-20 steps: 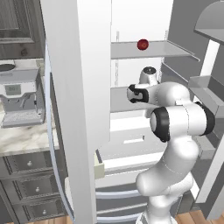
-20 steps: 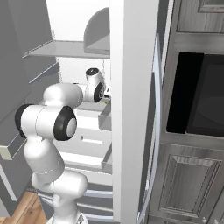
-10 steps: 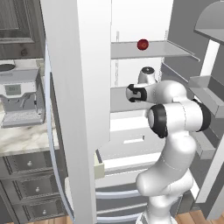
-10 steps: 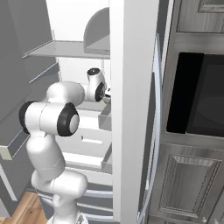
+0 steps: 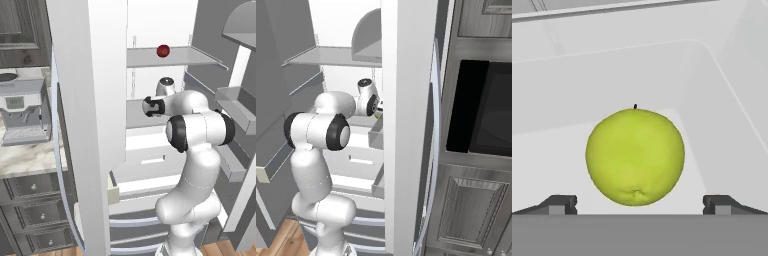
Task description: Pick up both pears from the fridge and place them inside the tupperware on the counter.
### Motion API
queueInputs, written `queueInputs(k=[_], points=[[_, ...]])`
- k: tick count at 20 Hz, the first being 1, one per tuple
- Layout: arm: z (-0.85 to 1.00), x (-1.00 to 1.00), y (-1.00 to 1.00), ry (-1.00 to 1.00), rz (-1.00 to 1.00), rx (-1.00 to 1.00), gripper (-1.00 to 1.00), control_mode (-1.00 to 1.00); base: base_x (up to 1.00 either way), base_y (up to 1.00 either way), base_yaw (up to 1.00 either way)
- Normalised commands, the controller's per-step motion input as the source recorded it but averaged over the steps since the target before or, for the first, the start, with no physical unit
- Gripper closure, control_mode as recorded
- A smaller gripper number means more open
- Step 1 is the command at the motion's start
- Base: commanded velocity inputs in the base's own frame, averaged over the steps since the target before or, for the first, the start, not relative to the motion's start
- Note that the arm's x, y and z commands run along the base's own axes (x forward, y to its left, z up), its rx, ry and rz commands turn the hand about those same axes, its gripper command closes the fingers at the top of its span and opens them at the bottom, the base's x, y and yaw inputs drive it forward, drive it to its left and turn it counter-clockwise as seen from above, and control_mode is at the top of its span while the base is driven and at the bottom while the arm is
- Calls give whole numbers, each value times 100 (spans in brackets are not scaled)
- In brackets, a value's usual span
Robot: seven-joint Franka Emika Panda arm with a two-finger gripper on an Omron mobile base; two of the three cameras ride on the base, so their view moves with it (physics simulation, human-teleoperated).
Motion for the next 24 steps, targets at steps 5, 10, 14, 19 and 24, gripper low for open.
queueInputs(k=[5,10,14,19,24], points=[[-4,24,0,0,0,0,-100,-100,0,0,0],[-3,23,-3,0,0,0,-100,-100,0,0,0],[-7,18,-2,0,0,0,-100,-100,0,0,0],[-12,11,0,0,0,0,100,-100,0,0,0],[-16,-1,0,0,0,0,100,-100,0,0,0]])
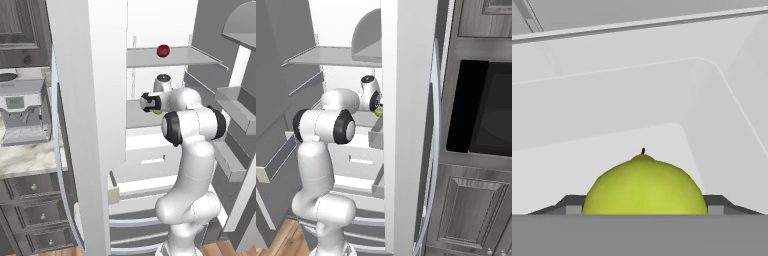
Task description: Pick up both pears from the fridge and place them inside the tupperware on the counter.
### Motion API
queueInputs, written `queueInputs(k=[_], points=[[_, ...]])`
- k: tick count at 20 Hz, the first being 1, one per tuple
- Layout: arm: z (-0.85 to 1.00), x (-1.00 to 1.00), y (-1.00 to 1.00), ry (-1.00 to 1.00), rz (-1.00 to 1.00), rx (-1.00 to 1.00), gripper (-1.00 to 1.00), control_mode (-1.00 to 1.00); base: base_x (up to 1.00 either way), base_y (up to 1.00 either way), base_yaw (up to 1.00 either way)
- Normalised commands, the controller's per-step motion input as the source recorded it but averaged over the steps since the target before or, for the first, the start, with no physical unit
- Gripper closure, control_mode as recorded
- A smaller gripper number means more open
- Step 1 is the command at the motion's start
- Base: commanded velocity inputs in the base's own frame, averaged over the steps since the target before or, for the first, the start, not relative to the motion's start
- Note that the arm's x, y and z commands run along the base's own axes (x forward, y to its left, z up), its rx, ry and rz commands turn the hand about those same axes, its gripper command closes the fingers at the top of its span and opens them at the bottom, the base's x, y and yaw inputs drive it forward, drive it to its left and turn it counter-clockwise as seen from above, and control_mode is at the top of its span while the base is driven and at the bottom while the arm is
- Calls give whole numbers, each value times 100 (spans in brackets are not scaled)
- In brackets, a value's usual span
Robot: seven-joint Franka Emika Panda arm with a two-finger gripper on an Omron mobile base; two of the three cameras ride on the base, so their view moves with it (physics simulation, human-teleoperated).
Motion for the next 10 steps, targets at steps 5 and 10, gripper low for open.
queueInputs(k=[5,10], points=[[-12,-45,2,-4,0,2,100,-100,0,0,0],[-3,-73,2,-13,-1,11,100,-100,0,0,0]])
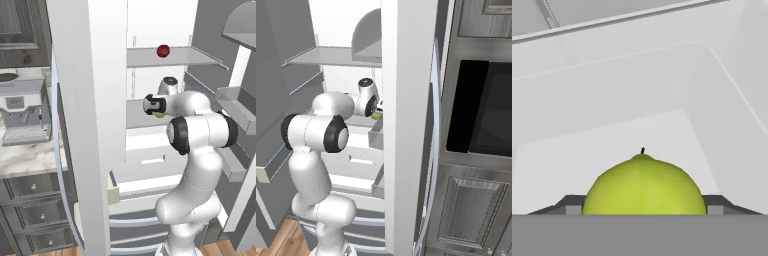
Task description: Pick up both pears from the fridge and place them inside the tupperware on the counter.
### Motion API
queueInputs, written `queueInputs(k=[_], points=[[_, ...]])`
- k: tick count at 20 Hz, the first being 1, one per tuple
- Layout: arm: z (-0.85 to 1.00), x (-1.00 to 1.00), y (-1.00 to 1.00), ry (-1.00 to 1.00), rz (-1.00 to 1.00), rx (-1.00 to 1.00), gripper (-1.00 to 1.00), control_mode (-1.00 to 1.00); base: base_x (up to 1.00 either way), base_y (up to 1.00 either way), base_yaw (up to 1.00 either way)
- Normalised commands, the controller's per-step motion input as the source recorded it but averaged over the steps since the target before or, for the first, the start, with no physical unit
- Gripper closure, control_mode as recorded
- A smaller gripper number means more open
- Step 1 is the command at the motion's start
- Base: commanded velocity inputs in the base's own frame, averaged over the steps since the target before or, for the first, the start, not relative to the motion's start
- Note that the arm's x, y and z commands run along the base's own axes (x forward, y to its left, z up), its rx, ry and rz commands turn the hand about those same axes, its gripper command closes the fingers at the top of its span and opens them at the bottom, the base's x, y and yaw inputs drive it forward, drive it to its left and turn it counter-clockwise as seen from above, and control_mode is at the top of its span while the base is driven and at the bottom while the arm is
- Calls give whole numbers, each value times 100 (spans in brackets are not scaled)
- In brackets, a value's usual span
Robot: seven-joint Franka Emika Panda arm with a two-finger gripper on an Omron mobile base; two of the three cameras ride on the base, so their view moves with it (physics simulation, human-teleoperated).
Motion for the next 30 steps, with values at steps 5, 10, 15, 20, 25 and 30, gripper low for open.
queueInputs(k=[5,10,15,20,25,30], points=[[44,-89,0,-8,0,0,100,-100,0,0,0],[74,-74,4,4,0,0,100,-100,0,0,0],[58,-68,15,12,0,0,100,-100,0,0,0],[21,-86,19,3,0,0,100,-100,0,0,0],[20,-77,26,0,0,0,100,-100,0,0,0],[36,-71,18,0,0,0,100,-100,0,0,0]])
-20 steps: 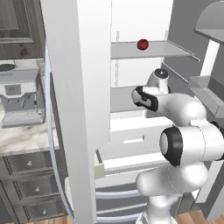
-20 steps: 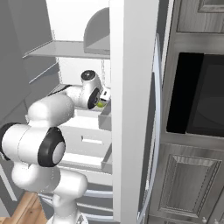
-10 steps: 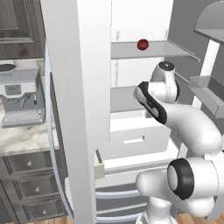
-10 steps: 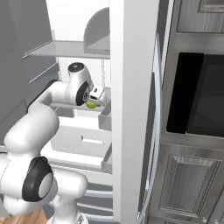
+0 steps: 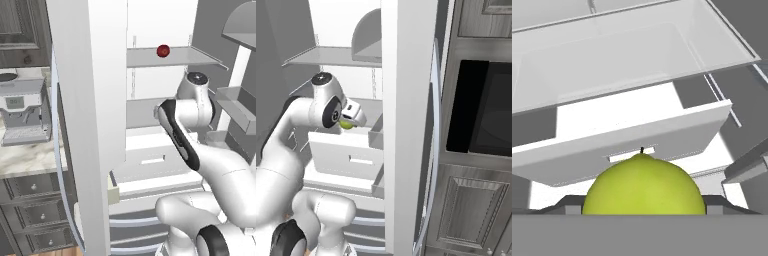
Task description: Pick up both pears from the fridge and place them inside the tupperware on the counter.
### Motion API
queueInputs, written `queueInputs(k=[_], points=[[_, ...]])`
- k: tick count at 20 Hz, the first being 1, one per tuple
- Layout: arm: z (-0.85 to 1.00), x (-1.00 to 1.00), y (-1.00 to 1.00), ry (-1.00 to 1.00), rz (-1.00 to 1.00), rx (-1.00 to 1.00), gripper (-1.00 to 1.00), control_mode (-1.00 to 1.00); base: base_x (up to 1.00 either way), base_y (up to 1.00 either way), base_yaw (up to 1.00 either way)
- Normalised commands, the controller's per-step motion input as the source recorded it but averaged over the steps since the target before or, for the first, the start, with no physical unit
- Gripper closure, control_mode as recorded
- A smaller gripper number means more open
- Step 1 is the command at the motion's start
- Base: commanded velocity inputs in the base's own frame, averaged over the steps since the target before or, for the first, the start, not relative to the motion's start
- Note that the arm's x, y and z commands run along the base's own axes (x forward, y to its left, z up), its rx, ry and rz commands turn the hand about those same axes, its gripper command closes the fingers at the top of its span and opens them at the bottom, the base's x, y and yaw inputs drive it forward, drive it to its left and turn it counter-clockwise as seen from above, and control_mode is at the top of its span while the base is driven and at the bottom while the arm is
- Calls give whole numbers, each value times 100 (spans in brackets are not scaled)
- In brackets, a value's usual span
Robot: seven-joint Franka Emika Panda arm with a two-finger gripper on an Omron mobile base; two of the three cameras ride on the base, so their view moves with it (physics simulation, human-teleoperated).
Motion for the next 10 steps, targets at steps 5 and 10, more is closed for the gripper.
queueInputs(k=[5,10], points=[[42,-63,11,0,0,0,100,-100,0,0,0],[8,-14,3,0,0,0,100,100,-60,16,0]])
